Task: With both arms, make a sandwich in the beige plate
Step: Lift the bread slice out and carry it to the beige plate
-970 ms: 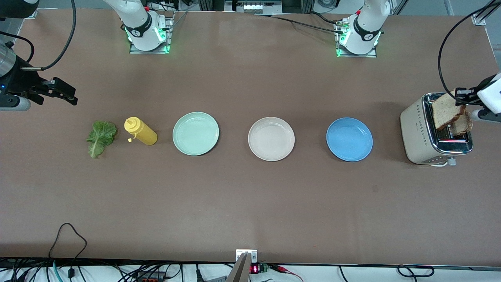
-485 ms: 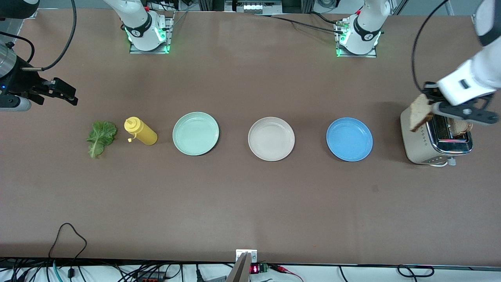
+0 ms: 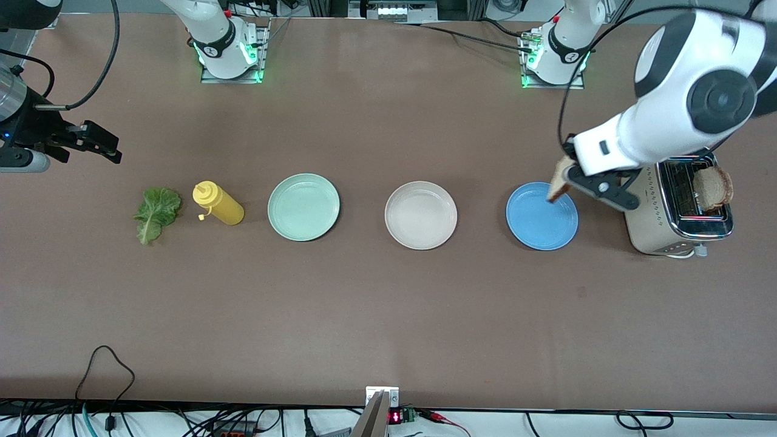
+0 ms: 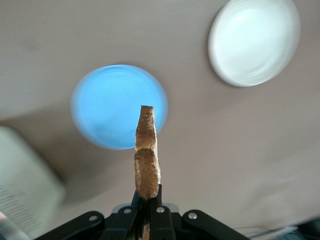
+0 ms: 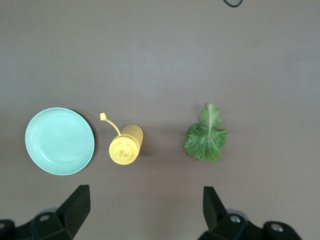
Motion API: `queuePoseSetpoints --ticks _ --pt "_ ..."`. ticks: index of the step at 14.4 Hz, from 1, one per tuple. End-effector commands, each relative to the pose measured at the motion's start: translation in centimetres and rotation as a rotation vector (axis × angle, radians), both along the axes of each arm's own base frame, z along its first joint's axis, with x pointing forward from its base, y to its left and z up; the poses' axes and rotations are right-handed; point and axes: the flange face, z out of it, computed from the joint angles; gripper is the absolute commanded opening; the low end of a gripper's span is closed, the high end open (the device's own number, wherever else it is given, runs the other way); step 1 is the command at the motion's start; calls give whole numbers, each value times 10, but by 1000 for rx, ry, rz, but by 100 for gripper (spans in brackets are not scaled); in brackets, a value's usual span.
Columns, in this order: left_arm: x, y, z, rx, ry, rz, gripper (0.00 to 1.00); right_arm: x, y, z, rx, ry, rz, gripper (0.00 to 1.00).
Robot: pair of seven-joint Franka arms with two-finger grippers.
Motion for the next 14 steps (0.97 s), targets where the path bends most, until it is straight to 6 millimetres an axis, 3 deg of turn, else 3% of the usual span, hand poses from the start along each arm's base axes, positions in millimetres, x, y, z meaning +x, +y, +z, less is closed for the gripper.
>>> queuePoseSetpoints --ticks 1,3,6,9,11,14 --pt "35 -18 -53 -280 154 135 0 -5 1 1 -6 -1 10 100" --pt "49 -30 -78 -450 179 246 0 -5 2 1 -6 -1 11 100" --pt "60 -67 -113 -588 201 334 0 -5 1 1 -6 -1 10 100" --pt "54 -107 -154 -636 176 423 0 -5 1 2 -6 -2 10 100" --pt "49 -120 -169 -656 148 477 0 -5 0 0 -6 1 8 100" --pt "39 -122 -202 -707 141 418 0 0 -4 -16 -6 22 1 100"
